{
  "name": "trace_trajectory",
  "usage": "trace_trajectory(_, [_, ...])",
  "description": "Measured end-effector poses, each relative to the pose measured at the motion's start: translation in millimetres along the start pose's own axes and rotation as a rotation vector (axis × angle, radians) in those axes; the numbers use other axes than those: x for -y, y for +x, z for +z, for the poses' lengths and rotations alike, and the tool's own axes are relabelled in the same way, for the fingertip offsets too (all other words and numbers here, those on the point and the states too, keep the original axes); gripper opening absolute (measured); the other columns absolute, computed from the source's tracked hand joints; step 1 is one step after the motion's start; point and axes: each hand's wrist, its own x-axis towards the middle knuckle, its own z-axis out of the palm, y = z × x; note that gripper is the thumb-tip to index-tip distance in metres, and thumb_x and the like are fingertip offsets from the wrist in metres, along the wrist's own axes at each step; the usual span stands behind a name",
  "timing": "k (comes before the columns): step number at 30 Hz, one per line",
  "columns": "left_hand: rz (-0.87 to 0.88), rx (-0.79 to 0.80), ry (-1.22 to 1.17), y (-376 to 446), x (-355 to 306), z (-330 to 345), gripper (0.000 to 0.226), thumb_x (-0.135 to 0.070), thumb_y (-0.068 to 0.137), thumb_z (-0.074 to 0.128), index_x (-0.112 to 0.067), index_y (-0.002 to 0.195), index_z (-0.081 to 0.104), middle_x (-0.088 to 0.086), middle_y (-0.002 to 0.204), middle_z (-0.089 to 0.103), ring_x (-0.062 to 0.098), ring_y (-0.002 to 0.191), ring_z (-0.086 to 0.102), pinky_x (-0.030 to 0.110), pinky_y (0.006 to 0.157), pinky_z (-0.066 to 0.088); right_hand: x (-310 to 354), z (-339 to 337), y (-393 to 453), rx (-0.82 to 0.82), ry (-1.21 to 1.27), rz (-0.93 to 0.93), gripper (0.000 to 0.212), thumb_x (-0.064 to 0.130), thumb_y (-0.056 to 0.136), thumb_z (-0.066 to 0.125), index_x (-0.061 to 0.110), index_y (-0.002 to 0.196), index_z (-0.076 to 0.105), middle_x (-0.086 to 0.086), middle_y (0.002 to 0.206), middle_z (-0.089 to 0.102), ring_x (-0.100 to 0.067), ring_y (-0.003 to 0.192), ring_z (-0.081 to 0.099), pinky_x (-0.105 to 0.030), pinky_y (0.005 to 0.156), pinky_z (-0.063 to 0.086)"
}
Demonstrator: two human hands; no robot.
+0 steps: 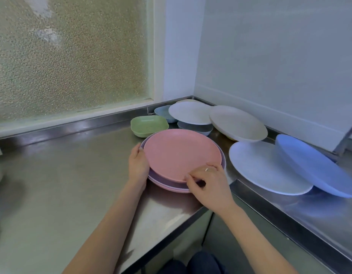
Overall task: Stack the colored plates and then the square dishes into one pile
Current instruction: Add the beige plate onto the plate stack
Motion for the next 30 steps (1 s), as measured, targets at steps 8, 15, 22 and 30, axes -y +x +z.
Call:
trace_trajectory(8, [0.075,0.117,0.003,-2.4,3.8,8.4,0.032,-0.009,0.088,0.042,-0.016,0.109,0.065,0.006,0.105,0.070,0.020,0.092,0.063,0.033,0.082,0.049,-14.4,-9.9,2.8,0.058,0.007,0.025,0.043,0.043,0.087,0.039,0.020,0.071,0.071,0.006,0.067,0.069,-0.007,0.068,0.059,-0.019,0.085,0.032])
trace_trajectory(15, [0.101,0.161,0.063,1.2,13.1,3.5,0.057,-0.011,0.065,0.046,-0.014,0.120,0.059,0.012,0.113,0.066,0.030,0.103,0.062,0.044,0.089,0.049,-41.8,-23.5,44.8,-0.292,0.029,0.233,0.026,0.022,0.088,0.050,0.019,0.104,0.071,0.001,0.102,0.073,-0.019,0.094,0.065,-0.037,0.087,0.049])
trace_trajectory(22, [0.110,0.161,0.086,8.8,20.5,3.5,0.067,-0.013,0.065,0.041,-0.025,0.130,0.053,0.002,0.128,0.061,0.024,0.120,0.056,0.049,0.103,0.043,-100.9,-37.8,94.2,-0.024,-0.323,0.568,0.040,0.015,0.095,0.049,0.014,0.135,0.048,-0.011,0.141,0.048,-0.028,0.135,0.036,-0.045,0.105,0.031])
trace_trajectory(30, [0.200,0.223,0.066,7.0,17.5,6.3,0.068,0.009,0.074,0.033,-0.024,0.127,0.058,-0.003,0.122,0.066,0.016,0.116,0.058,0.035,0.102,0.044,-102.5,-39.2,99.4,-0.063,-0.422,0.583,0.029,-0.002,0.090,0.042,0.015,0.095,0.064,-0.012,0.089,0.067,-0.031,0.088,0.059,-0.036,0.086,0.037])
